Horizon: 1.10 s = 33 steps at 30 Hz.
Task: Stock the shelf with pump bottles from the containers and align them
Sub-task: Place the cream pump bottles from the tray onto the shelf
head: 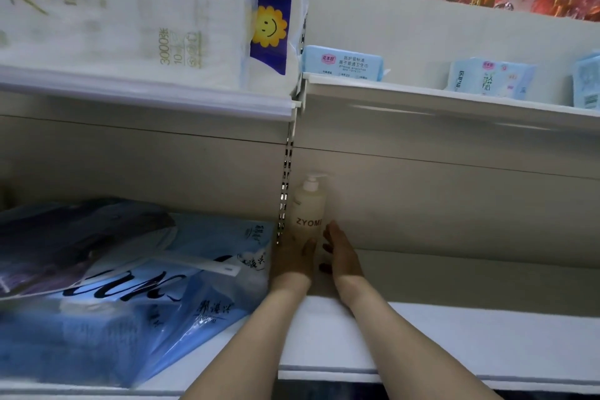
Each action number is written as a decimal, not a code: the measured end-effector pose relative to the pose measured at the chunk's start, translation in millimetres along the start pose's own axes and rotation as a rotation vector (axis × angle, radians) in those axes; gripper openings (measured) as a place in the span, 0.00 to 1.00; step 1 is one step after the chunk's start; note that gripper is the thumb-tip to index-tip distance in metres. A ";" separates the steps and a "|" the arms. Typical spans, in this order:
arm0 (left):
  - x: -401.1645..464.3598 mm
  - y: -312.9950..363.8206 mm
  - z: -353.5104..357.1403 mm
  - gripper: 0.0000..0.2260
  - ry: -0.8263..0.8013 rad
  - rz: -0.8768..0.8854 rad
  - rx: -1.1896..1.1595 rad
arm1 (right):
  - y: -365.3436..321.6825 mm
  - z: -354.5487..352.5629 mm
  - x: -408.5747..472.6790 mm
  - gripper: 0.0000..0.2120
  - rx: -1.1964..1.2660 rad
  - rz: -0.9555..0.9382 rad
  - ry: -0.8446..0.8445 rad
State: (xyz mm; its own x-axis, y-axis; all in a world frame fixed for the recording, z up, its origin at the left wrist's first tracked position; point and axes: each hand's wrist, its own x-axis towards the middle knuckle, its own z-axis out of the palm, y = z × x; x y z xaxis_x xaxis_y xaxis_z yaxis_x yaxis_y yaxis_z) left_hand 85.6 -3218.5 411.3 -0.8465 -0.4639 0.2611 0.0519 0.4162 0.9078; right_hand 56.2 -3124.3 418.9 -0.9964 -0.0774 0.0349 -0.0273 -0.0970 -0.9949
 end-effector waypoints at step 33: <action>-469.0 -104.2 -49.1 0.20 -0.030 -0.466 -0.272 | 163.0 -173.4 -379.1 0.20 -0.284 0.497 -0.185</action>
State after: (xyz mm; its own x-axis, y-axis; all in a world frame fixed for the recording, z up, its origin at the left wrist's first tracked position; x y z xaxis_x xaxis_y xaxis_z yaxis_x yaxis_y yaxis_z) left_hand 503.3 -3082.7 210.4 -0.8269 -0.5272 -0.1955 -0.2008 -0.0479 0.9785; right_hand 415.5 -2938.7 227.2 -0.8651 -0.2196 -0.4509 0.3928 0.2624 -0.8814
